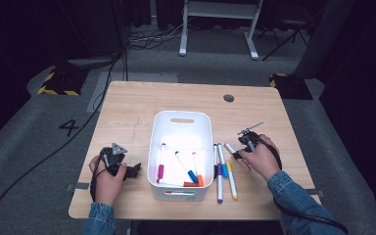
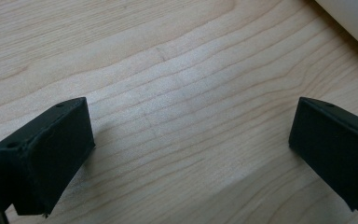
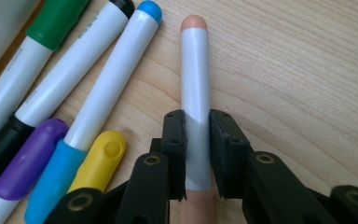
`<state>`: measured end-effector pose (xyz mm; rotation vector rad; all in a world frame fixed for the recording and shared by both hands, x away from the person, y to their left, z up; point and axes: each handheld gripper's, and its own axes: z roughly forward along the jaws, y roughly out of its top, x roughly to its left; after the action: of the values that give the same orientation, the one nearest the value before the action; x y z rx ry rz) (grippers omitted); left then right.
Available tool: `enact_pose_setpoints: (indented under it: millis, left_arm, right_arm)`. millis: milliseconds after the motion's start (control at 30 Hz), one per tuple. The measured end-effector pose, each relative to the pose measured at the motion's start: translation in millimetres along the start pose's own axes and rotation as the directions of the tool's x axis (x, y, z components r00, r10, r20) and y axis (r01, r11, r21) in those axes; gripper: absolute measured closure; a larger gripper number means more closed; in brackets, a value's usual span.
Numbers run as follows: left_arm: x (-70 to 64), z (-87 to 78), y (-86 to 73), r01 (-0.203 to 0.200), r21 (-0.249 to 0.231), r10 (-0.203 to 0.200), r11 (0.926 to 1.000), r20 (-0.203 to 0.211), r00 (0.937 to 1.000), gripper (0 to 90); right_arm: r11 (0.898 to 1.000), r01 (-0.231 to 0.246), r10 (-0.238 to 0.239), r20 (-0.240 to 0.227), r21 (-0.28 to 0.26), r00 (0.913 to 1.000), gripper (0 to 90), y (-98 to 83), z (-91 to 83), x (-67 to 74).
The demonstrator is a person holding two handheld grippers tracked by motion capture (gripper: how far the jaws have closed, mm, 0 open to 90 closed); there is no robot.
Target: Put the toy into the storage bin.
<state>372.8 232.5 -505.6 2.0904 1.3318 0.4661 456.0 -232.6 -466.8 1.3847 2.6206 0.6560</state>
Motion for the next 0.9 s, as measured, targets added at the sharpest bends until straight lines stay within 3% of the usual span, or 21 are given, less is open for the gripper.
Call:
enact_pose_setpoints:
  millis: [600,900]
  left_arm:
    - [0.0,0.0,0.0,0.0,0.0,0.0,1.0,0.0,1.0,0.0]
    - [0.0,0.0,0.0,0.0,0.0,0.0,1.0,0.0,1.0,0.0]
  right_arm:
    - [0.994,0.026,-0.034,-0.076,-0.105,0.9965,77.0,7.3,-45.7,14.5]
    - [0.983,0.064,-0.091,-0.152,-0.169,0.9842,77.0,14.0,-74.3,30.8]
